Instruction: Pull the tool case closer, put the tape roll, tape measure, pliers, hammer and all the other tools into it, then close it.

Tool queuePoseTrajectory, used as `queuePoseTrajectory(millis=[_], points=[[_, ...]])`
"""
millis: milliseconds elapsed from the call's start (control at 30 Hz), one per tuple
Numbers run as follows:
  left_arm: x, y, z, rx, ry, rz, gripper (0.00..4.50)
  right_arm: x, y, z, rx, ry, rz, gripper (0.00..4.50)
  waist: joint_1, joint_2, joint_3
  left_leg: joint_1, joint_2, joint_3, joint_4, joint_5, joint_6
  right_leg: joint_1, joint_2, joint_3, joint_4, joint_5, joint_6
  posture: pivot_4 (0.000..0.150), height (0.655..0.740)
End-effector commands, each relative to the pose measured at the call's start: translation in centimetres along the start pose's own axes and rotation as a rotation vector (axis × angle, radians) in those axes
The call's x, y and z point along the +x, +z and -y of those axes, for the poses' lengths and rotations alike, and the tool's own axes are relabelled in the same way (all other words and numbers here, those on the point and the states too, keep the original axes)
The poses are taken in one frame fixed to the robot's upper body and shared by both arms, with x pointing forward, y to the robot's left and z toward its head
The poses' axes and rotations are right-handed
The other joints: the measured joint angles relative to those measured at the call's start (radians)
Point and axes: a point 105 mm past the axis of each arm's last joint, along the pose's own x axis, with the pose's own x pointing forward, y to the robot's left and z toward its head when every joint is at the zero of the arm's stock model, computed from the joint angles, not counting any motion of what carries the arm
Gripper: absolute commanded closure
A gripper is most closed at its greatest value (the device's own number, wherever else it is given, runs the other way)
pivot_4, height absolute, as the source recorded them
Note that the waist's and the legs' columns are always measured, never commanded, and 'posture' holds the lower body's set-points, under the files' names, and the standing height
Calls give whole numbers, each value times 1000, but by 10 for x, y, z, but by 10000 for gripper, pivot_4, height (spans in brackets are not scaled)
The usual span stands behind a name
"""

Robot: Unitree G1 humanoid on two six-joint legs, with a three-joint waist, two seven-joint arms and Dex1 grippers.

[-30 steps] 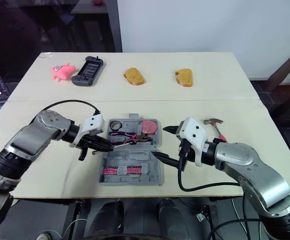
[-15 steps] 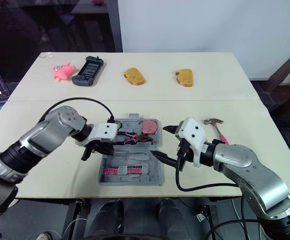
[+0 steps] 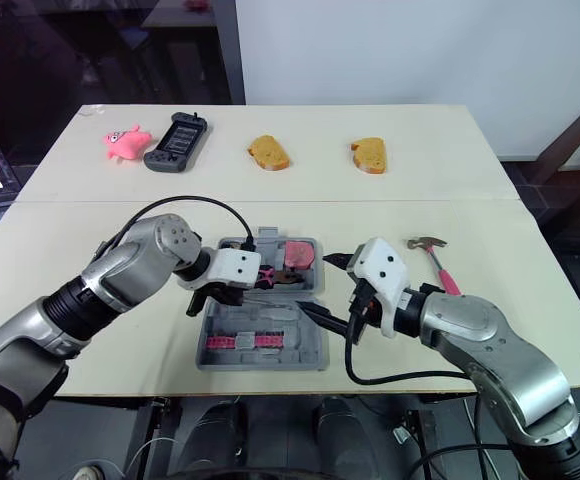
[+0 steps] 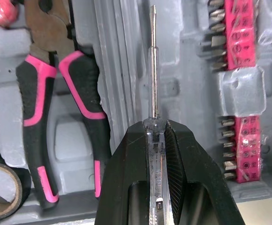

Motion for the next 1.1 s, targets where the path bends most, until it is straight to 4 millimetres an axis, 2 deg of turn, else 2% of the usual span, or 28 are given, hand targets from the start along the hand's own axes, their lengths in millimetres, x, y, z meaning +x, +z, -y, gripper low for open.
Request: queuePoseTrajectory(millis=[33, 300, 633, 800, 1100], points=[[-2, 9, -5, 9, 22, -12, 44855, 1, 8, -6, -18, 3, 37, 0, 1, 0, 0, 0, 0, 0, 0, 0, 0, 0, 0, 0, 0, 0, 0, 1500, 7400], [1, 1, -3, 17, -1, -78, 44855, 4, 7, -9, -4, -14, 51, 0, -1, 0, 0, 0, 0, 0, 0, 0, 0, 0, 0, 0, 0, 0, 0, 1500, 7400], [1, 2, -14, -10, 26, -113, 44855, 4, 6, -12, 4, -29, 56, 0, 1, 0, 0, 0, 0, 0, 0, 0, 0, 1, 0, 0, 0, 0, 0, 1500, 7400], [7, -2, -8, 17, -2, -128, 44855, 2, 6, -12, 0, -32, 48, 0, 1, 0, 0, 0, 0, 0, 0, 0, 0, 1, 0, 0, 0, 0, 0, 1500, 7400], [18, 1, -11, 13, 8, -117, 44855, 1, 6, -12, -5, -24, 42, 0, 8, 1, -1, 2, 0, 0, 1, 0, 0, 3, 0, 0, 0, 0, 0, 1500, 7400]])
